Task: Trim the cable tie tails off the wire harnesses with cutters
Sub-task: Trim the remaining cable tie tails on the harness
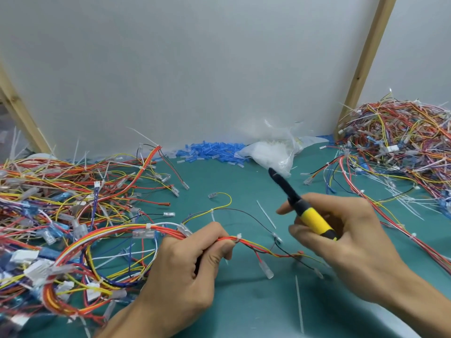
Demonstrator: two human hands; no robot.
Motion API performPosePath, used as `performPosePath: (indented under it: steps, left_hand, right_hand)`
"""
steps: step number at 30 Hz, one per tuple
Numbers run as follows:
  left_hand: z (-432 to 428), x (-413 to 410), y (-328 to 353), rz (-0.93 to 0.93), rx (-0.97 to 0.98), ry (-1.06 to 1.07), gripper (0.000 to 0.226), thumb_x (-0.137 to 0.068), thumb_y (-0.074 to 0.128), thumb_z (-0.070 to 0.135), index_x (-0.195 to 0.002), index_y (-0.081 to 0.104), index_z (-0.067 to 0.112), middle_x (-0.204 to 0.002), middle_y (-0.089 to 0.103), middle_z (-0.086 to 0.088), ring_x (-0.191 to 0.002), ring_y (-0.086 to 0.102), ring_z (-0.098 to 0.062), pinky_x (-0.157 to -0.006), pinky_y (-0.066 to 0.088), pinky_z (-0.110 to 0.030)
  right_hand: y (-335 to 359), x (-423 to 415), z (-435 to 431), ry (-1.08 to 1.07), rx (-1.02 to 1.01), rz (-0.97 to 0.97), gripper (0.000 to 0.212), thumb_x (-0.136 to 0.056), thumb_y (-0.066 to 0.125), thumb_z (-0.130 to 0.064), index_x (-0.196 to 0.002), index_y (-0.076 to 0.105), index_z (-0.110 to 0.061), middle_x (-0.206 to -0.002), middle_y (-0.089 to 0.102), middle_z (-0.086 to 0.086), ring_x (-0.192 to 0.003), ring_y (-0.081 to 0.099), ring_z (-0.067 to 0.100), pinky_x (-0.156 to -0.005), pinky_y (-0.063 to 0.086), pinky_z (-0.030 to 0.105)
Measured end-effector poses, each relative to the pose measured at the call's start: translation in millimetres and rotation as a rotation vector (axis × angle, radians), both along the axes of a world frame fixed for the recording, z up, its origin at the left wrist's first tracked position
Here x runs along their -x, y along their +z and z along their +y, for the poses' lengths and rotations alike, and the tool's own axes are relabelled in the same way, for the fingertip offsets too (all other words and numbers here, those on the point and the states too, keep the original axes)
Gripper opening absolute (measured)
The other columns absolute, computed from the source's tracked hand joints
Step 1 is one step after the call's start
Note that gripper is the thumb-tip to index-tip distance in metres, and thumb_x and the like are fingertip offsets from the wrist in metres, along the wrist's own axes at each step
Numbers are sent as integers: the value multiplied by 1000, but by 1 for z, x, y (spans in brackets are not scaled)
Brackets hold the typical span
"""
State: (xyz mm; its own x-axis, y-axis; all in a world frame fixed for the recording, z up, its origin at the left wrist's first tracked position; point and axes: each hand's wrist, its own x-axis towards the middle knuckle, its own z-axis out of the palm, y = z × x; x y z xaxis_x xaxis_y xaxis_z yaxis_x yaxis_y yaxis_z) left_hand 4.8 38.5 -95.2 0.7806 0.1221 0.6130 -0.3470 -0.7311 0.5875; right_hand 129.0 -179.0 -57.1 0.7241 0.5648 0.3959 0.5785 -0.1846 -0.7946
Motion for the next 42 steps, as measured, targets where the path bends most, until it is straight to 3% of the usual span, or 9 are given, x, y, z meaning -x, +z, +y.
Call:
performPosePath:
  steps: [6, 10, 16, 20, 25, 31, 36, 39, 42]
  left_hand:
    - [0, -6, -2, 19, -172, -52, 22, -107, 52, 42, -101, 68, 28, -60, 39, 3, -51, 37, -9, -48, 30, -25]
    - [0, -6, -3, 45, -216, -43, 23, -106, 50, 46, -119, 66, 36, -65, 31, 10, -54, 33, 5, -52, 23, -15]
    - [-7, 5, 6, -6, -306, 36, 55, -98, 60, 35, -149, 46, 50, -90, 61, 20, -53, 43, 1, -55, 46, -13]
    - [-13, 10, 24, -195, -485, 99, 51, -92, 64, 18, -140, 62, 32, -91, 71, 11, -55, 57, -8, -52, 54, -27]
    - [-16, 36, 36, -436, -654, 118, 28, -99, 53, 20, -123, 58, 33, -105, 65, 19, -77, 54, -11, -68, 49, -28]
    - [2, 7, 32, -363, -131, 410, 37, -94, 52, 13, -131, 56, 9, -130, 51, -13, -125, 47, -18, -106, 38, -39]
    - [29, -8, 14, -22, 434, 245, 32, -105, 42, 25, -104, 72, 15, -92, 68, -13, -84, 61, -33, -76, 47, -44]
    - [30, -8, 18, 55, 477, 146, 22, -81, 56, 12, -96, 71, 10, -89, 67, -6, -83, 58, -32, -75, 45, -37]
    - [28, -4, 21, 185, 314, 84, 55, -59, 63, 25, -113, 65, 17, -100, 59, 8, -91, 48, -19, -77, 36, -30]
  right_hand:
    - [6, 7, 0, 214, 104, 131, 24, -82, 77, -39, -104, 79, -29, -65, 54, 10, -60, 44, 11, -55, 33, 33]
    - [-1, 14, 6, 281, 249, 60, 17, -86, 72, -32, -78, 68, -17, -61, 49, 8, -57, 36, 9, -52, 28, 33]
    - [4, 3, 8, 82, 57, 275, 26, -88, 81, -24, -72, 64, -13, -57, 48, 0, -54, 40, 16, -50, 32, 23]
    - [2, -11, 1, -46, -183, 552, 20, -90, 74, -8, -74, 63, -6, -66, 38, 14, -57, 33, 26, -44, 28, 26]
    - [4, -20, -2, -150, -345, 553, 14, -89, 74, -7, -77, 69, -12, -63, 47, 8, -48, 41, 20, -42, 30, 26]
    - [3, -26, -4, -189, -464, 544, 14, -95, 69, -7, -82, 66, -12, -61, 48, -1, -48, 43, 16, -40, 33, 25]
    - [3, -26, -4, -161, -467, 537, 15, -95, 69, -6, -82, 65, -13, -61, 47, -2, -49, 42, 18, -42, 33, 27]
    - [2, -24, -3, -149, -445, 549, 15, -94, 69, -5, -82, 64, -12, -60, 48, -2, -47, 43, 18, -41, 32, 28]
    - [-1, -24, -3, -158, -407, 522, 16, -93, 72, -5, -80, 66, -12, -59, 50, -1, -46, 44, 19, -41, 34, 27]
